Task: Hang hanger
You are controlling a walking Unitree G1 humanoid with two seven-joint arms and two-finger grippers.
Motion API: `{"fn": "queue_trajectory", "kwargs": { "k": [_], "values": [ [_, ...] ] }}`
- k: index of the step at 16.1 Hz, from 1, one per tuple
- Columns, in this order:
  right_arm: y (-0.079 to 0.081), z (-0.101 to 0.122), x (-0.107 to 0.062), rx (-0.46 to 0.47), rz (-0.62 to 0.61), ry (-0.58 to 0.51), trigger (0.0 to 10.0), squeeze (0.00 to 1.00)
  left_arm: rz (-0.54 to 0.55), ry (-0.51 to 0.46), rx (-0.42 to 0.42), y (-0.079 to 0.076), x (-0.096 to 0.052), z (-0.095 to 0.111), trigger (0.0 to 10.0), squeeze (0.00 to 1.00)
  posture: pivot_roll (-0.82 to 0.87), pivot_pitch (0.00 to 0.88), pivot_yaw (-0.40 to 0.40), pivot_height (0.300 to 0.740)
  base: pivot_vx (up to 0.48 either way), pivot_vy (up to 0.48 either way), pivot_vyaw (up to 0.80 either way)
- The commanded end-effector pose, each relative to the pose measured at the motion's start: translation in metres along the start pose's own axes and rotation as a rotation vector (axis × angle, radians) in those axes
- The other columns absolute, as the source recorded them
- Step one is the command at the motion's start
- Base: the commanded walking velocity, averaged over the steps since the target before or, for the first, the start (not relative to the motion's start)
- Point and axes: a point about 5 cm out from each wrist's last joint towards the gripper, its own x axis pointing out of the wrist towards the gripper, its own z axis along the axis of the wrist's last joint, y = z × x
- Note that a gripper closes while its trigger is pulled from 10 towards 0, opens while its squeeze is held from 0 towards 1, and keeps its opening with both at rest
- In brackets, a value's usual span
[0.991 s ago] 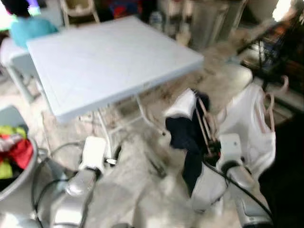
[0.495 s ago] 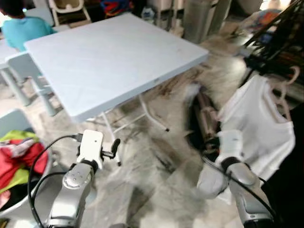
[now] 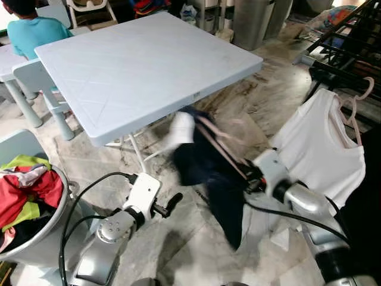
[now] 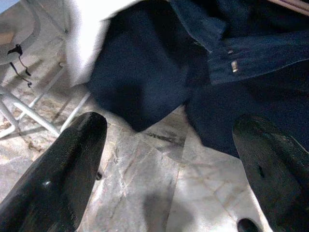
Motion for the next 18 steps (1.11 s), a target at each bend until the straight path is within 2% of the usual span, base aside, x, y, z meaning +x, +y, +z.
{"fn": "queue_trajectory", "kwargs": {
  "k": [1, 4, 6, 8, 10, 12, 13, 15, 16, 18],
  "values": [
    [-0.001, 0.011, 0.004, -0.031, 0.012, -0.061, 0.0, 0.0, 0.007, -0.002, 0.042, 0.003, -0.003, 0.001, 10.0, 0.0, -0.02, 0.073, 0.021, 0.74, 0.0, 0.0, 0.8],
    [0.006, 0.008, 0.005, -0.001, 0.02, -0.064, 0.0, 0.0, 0.033, 0.006, 0.044, 0.007, -0.005, -0.002, 10.0, 0.0, -0.01, 0.078, 0.022, 0.74, 0.0, 0.0, 0.8],
    [0.006, 0.007, 0.003, 0.005, 0.015, -0.075, 0.0, 0.0, 0.055, 0.007, 0.112, 0.015, -0.004, -0.001, 10.0, 0.0, -0.02, 0.084, 0.023, 0.74, 0.0, 0.0, 0.8],
    [0.0, 0.006, -0.002, 0.035, -0.011, -0.061, 0.0, 0.0, 0.1, -0.008, 0.116, 0.025, -0.001, 0.003, 10.0, 0.0, -0.02, 0.083, 0.023, 0.74, 0.0, 0.0, 0.0],
    [0.004, 0.006, -0.009, 0.103, -0.023, -0.072, 0.0, 0.0, 0.121, -0.024, 0.129, 0.031, 0.004, 0.005, 10.0, 0.0, -0.03, 0.076, 0.012, 0.74, 0.0, 0.0, 0.0],
    [0.026, 0.006, -0.021, 0.083, 0.126, -0.084, 0.0, 0.0, 0.135, -0.03, 0.152, 0.034, 0.014, 0.008, 10.0, 0.0, -0.04, 0.075, 0.007, 0.74, 0.0, 0.0, 0.0],
    [0.028, 0.01, -0.029, 0.087, 0.178, -0.098, 0.0, 0.0, 0.144, -0.04, 0.144, 0.036, 0.021, 0.011, 10.0, 0.0, -0.04, 0.073, 0.01, 0.74, 0.0, 0.0, 0.0],
    [0.027, 0.02, -0.034, 0.096, 0.232, -0.125, 0.0, 0.0, 0.129, -0.067, 0.131, 0.032, 0.03, 0.017, 10.0, 0.0, -0.06, 0.069, 0.019, 0.74, 0.0, 0.0, 0.0],
    [0.028, 0.029, -0.033, 0.079, 0.28, -0.145, 0.0, 0.0, 0.088, -0.102, 0.131, 0.023, 0.037, 0.024, 10.0, 0.0, -0.07, 0.063, 0.029, 0.74, 0.0, 0.0, 0.0],
    [0.033, 0.036, -0.027, 0.058, 0.304, -0.168, 0.0, 0.0, 0.04, -0.128, 0.138, 0.012, 0.043, 0.03, 10.0, 0.0, -0.06, 0.06, 0.031, 0.74, 0.0, 0.0, 0.0]
  ]
}}
